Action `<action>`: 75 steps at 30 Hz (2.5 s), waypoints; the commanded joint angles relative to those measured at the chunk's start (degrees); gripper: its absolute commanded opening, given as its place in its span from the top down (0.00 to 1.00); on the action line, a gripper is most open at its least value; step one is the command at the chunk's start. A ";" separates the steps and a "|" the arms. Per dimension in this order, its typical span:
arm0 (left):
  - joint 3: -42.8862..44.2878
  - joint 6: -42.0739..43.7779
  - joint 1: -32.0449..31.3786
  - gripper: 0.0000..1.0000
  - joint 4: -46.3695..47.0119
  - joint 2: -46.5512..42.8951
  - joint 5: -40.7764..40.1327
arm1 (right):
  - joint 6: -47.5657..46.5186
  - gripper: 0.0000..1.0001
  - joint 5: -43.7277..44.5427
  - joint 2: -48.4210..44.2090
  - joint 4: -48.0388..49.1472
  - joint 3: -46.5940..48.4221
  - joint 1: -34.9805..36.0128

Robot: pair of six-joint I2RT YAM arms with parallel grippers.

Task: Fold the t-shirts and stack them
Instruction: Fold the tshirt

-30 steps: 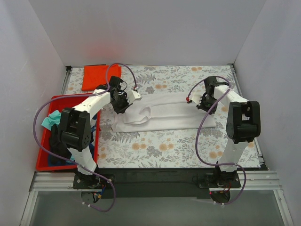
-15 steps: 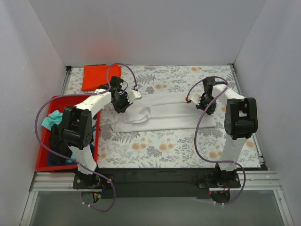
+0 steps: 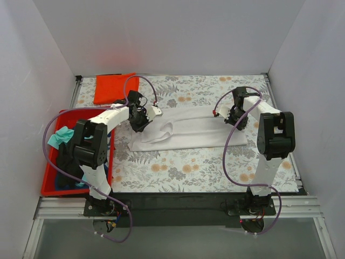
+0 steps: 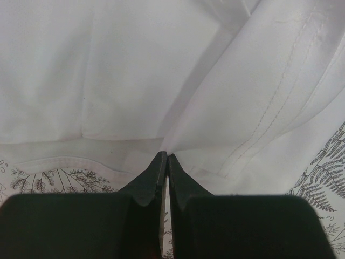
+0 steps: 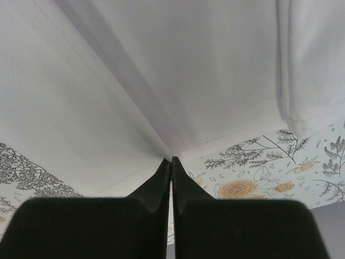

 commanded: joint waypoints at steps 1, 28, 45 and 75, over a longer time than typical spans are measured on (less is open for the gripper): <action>-0.08 -0.22 0.36 1.00 0.61 -1.75 -0.55 | -1.27 0.99 0.88 0.56 0.03 2.65 -0.22; -9.12 -26.84 -12.55 0.39 5.96 -17.40 -3.79 | 17.61 0.71 -11.05 -7.35 -6.64 6.16 -0.31; -10.36 -33.71 -21.96 0.54 19.59 -7.38 -23.49 | 24.48 0.80 -19.77 -6.30 -7.97 0.72 -0.40; -9.91 -48.90 -2.19 0.67 5.62 -20.82 9.99 | 33.79 0.77 -34.54 -10.87 5.65 5.98 14.61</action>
